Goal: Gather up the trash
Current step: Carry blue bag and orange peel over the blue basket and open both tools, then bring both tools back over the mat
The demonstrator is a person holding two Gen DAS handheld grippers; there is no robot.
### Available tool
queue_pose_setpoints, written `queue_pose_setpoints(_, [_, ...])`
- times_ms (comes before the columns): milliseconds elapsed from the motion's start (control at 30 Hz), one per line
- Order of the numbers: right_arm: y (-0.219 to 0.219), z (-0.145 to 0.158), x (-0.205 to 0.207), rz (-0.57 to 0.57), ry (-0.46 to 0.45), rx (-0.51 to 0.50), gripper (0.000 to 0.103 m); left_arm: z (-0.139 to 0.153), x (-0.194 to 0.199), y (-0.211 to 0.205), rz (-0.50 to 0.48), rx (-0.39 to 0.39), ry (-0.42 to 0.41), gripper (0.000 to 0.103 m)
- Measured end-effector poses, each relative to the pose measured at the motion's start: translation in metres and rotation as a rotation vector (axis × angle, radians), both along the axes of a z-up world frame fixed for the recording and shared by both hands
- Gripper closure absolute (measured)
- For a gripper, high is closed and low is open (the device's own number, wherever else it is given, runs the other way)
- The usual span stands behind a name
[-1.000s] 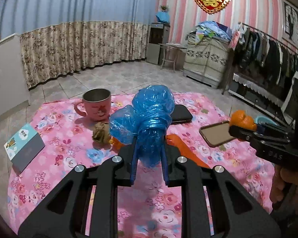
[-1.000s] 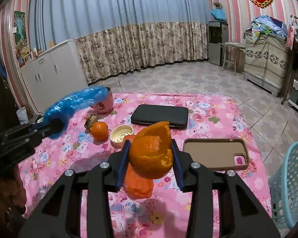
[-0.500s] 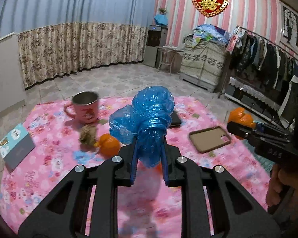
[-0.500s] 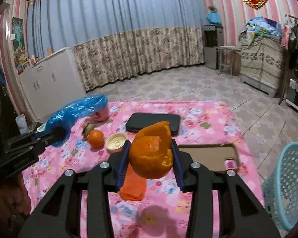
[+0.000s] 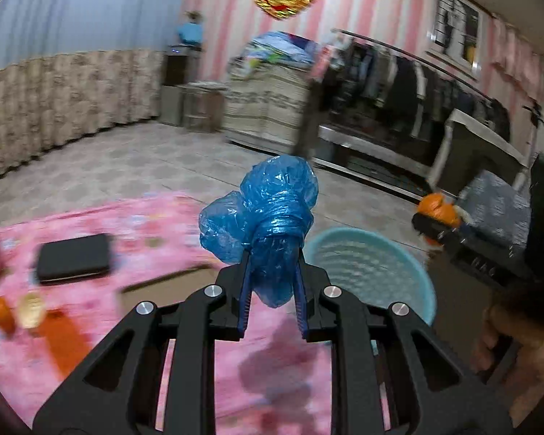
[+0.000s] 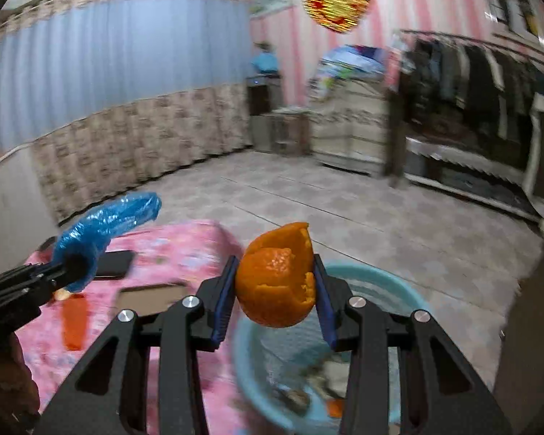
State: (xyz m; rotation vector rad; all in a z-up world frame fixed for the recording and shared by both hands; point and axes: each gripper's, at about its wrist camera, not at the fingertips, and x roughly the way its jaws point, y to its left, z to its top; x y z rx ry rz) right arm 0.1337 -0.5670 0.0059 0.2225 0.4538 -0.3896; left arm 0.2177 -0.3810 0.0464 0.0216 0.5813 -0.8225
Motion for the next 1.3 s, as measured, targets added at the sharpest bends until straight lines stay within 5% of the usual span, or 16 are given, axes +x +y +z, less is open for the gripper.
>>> queue_pose_setpoints(200, [-0.039, -0.018, -0.018, -0.073, 0.003, 0.055, 0.062, -0.033, -0.011, -0.062, -0.090, 0.039, 0.054, 0.084])
queue_pose_setpoints(400, [-0.042, -0.025, -0.014, -0.075, 0.006, 0.077, 0.061, -0.054, -0.005, -0.082, -0.120, 0.057, 0.107, 0.082])
queue_pose_setpoints(467, [-0.043, -0.027, -0.014, -0.082, 0.011, 0.074, 0.061, -0.059, -0.006, -0.089, -0.134, 0.059, 0.121, 0.078])
queue_pose_setpoints(533, [-0.043, -0.027, -0.016, -0.084, 0.003, 0.075, 0.060, -0.059, -0.008, -0.092, -0.132, 0.058, 0.122, 0.060])
queue_pose_setpoints(667, [-0.042, -0.024, -0.022, -0.092, -0.029, 0.086, 0.042, -0.059, -0.011, -0.094, -0.141, 0.059, 0.116, 0.052])
queue_pose_setpoints(767, [-0.042, -0.022, -0.021, -0.086, -0.039, 0.085, 0.042, -0.057, -0.010, -0.088, -0.132, 0.050, 0.115, 0.050])
queue_pose_setpoints(1033, [-0.029, -0.017, -0.010, -0.062, -0.026, 0.057, 0.042, -0.038, 0.005, -0.039, -0.046, 0.035, 0.080, 0.050])
queue_pose_setpoints(1300, [0.028, 0.002, 0.022, 0.038, -0.007, -0.043, 0.037, -0.005, 0.026, 0.096, 0.168, 0.075, -0.015, 0.041])
